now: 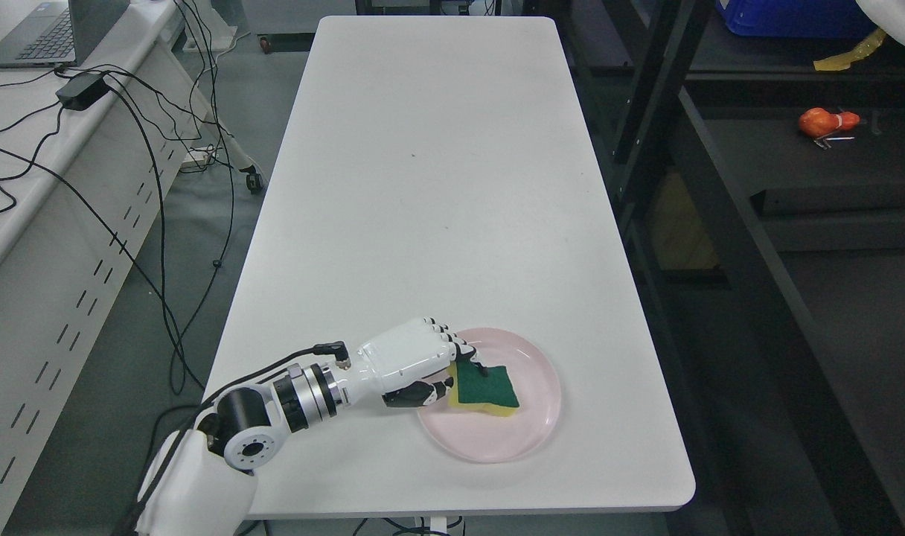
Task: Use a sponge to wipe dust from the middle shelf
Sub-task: 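Grasp the sponge with the left hand and lift it off the plate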
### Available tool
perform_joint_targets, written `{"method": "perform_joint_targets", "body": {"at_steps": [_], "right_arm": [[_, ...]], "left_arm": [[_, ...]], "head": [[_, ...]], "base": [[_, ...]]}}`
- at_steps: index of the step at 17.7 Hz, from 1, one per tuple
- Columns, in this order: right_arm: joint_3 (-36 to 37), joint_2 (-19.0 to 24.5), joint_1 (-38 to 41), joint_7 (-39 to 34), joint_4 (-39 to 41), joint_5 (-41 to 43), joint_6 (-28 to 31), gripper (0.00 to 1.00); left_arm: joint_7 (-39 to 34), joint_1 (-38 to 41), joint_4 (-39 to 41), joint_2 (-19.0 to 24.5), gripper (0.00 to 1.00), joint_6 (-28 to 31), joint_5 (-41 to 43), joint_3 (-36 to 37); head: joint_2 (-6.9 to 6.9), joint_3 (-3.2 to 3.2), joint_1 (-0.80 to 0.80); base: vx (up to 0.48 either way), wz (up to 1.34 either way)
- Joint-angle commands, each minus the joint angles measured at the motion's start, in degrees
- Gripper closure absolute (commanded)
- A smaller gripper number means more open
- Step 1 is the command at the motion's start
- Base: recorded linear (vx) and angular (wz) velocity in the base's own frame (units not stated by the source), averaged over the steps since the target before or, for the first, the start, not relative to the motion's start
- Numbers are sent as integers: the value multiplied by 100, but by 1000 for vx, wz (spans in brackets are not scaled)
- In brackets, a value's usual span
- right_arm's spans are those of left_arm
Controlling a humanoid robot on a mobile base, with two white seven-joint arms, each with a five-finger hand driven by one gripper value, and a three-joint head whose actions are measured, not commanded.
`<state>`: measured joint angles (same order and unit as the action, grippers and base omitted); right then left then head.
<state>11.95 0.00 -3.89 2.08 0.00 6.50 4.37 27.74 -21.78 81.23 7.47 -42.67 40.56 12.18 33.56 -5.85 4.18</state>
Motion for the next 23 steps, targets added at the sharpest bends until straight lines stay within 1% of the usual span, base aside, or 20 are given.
{"method": "perform_joint_targets", "body": {"at_steps": [1, 4, 5, 7, 10, 11, 13, 15, 19, 23], "right_arm": [[1, -100, -7, 3, 100, 0, 2, 0], [1, -100, 2, 3, 100, 0, 2, 0], [1, -100, 2, 3, 100, 0, 2, 0], [1, -100, 2, 3, 100, 0, 2, 0], [-8, -100, 2, 3, 100, 0, 2, 0], [1, -100, 2, 3, 100, 0, 2, 0], [1, -100, 2, 3, 100, 0, 2, 0], [1, -100, 2, 3, 100, 0, 2, 0], [1, -100, 2, 3, 100, 0, 2, 0], [1, -100, -7, 3, 100, 0, 2, 0]], "left_arm": [[-32, 192, 59, -201, 100, 4, -2154, -1657], [-84, 139, 235, -447, 100, 109, -3201, -1973], [-102, 157, 252, -647, 100, 162, -3656, -2087], [-102, 227, 253, -647, 100, 268, -4509, -2202], [-181, 490, 244, -647, 100, 312, -5968, -1888], [-382, 621, 252, -647, 100, 355, -6338, -1695], [-838, 780, 253, -647, 100, 583, -6499, -1544], [-1051, 903, 253, -647, 100, 654, -6517, -1430], [-1078, 1325, 331, -647, 100, 716, -6509, -1210], [-1157, 1458, 446, -647, 100, 1023, -6509, -1350]], "head": [[0, 0, 0], [0, 0, 0], [0, 0, 0], [0, 0, 0], [0, 0, 0], [0, 0, 0], [0, 0, 0], [0, 0, 0], [0, 0, 0], [0, 0, 0]], "base": [[0, 0], [0, 0], [0, 0], [0, 0], [0, 0], [0, 0], [0, 0], [-16, -16], [-46, -62], [-88, -246]]}}
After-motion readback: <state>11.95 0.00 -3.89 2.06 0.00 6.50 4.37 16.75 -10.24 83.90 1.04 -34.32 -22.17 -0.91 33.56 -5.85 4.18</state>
